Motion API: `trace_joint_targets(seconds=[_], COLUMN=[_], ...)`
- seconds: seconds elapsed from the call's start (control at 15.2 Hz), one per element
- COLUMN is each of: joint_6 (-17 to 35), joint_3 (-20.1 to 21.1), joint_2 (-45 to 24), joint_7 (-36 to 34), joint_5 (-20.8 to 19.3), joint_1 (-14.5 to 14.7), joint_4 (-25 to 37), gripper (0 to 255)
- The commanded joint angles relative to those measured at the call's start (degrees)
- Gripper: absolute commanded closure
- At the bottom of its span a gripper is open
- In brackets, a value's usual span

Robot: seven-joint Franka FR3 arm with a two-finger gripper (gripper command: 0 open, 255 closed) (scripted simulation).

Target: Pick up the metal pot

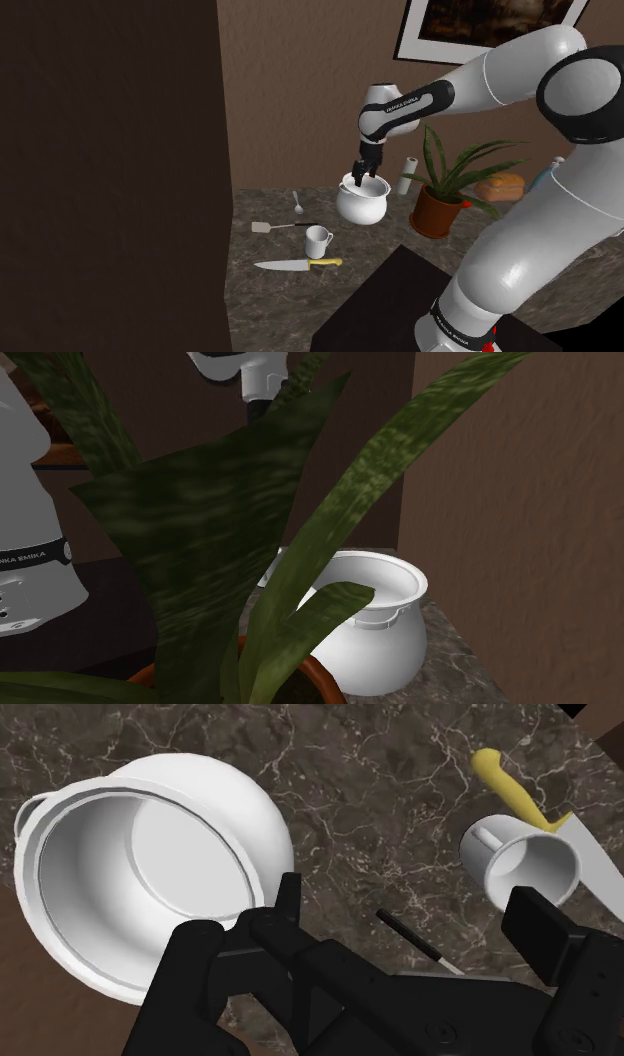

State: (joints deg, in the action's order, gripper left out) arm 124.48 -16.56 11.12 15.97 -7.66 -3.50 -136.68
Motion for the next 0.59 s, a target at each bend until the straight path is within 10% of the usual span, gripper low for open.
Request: trace_joint_targets(seconds=[0.0,0.53], joint_6=[2.81,9.43], joint_3=[-1.12,-2.77], joint_2=[-4.91,-23.71], joint_7=[1.92,10.10], joint_5=[1.00,7.53], joint_1=[-0.20,-2.76], joint_4=[1.82,12.31], gripper=[0,0])
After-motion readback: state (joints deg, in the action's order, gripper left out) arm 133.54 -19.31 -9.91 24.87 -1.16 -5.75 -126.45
